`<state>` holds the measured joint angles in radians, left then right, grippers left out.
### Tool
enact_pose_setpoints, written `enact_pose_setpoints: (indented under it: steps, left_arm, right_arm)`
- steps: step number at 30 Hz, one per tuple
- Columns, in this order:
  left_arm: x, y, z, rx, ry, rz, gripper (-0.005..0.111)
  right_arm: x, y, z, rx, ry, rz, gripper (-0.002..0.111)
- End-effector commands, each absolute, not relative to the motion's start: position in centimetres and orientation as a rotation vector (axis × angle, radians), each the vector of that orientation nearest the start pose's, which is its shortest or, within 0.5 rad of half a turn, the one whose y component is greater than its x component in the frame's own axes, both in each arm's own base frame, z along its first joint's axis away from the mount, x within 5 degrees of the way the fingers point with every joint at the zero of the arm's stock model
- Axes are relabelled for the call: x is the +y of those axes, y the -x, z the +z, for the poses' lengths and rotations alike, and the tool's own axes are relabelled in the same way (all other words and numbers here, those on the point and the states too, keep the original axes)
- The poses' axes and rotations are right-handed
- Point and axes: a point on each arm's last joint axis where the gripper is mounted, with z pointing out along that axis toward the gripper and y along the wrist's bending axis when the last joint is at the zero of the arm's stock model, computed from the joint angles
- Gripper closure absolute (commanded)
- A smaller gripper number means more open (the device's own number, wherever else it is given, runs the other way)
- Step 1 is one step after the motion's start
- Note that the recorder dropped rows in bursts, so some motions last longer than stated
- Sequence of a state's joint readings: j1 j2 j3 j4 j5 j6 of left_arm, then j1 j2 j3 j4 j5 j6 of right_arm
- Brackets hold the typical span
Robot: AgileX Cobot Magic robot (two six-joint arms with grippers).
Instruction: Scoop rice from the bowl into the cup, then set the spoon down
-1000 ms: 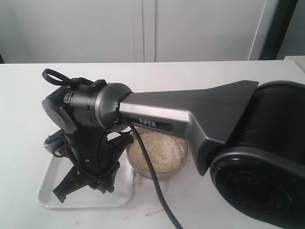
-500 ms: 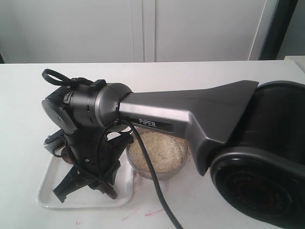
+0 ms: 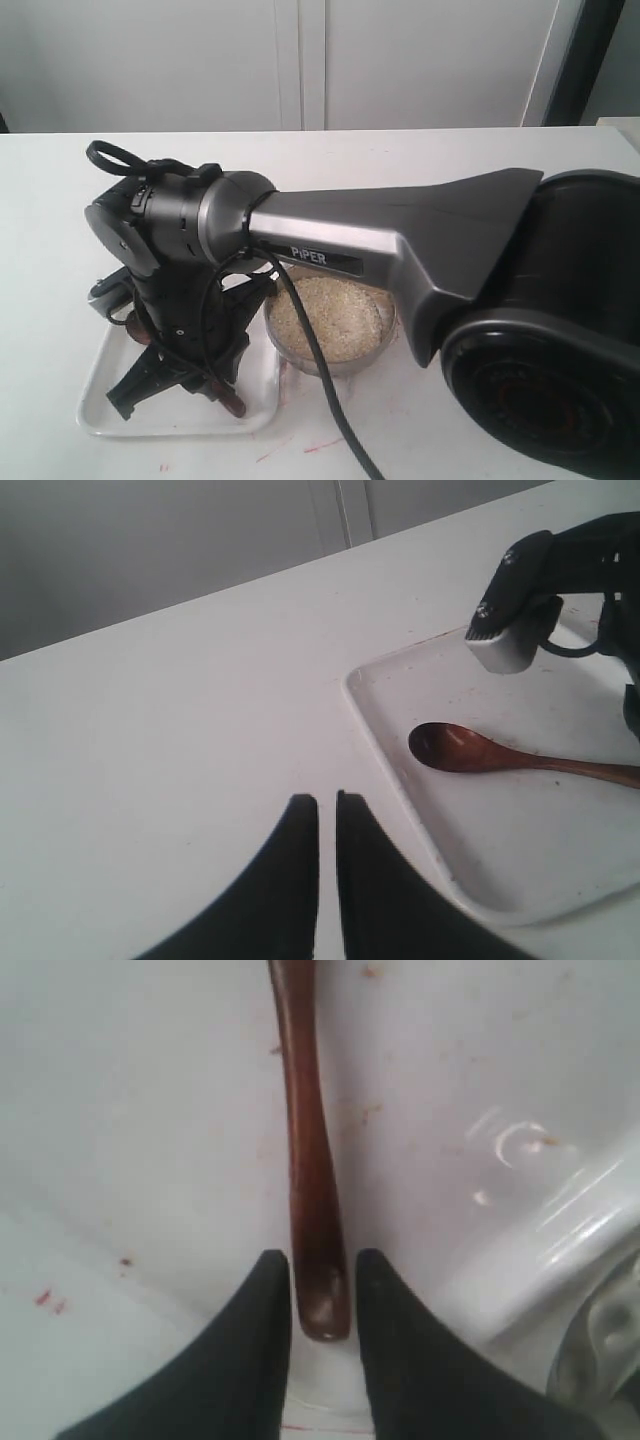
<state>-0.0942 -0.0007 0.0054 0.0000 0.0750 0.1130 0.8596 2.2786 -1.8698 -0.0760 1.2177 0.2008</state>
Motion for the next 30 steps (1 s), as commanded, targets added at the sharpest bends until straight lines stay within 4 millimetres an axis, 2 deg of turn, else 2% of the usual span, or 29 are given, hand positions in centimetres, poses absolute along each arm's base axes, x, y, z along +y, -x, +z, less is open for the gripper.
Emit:
enact_pose_setpoints:
  steps: [1,4,7,12,15,23,25,30]
  left_arm:
    - [-0.5,-5.6,20.6,1.552,-0.16,0.016,0.092]
    - [-0.5,-5.6,20.6,1.552,-0.16,0.016,0.092]
    - [-0.5,-5.6,20.6,1.552,-0.16,0.016,0.092]
    - [-0.5,-5.6,20.6,1.552,-0.16,0.016,0.092]
    - [-0.5,-5.6,20.6,1.552,-0.16,0.016,0.092]
    - [-0.5,-5.6,20.6,1.552,-0.16,0.016,0.092]
    - [-0.5,-5.6,20.6,1.552,-0.16,0.016,0.092]
    - [-0.5,-5.6,20.6,1.552,-0.16,0.016,0.092]
  right_arm:
    - [34.9,-31.0,19.4,2.828,0.999,-0.008,0.085]
    - [35.1,-31.2,21.9,2.772,0.972,0.054,0.086]
    - [35.0,-31.1,25.0,2.707,0.944,0.114,0.092]
    - [33.9,-30.3,29.6,2.613,0.909,0.17,0.108]
    - [33.1,-29.5,32.5,2.554,0.901,0.207,0.108]
    - [29.4,-26.4,40.7,2.38,0.848,0.314,0.108]
    - [28.4,-25.6,42.2,2.347,0.837,0.331,0.108]
    - [24.3,-22.8,46.1,2.233,0.814,0.287,0.108]
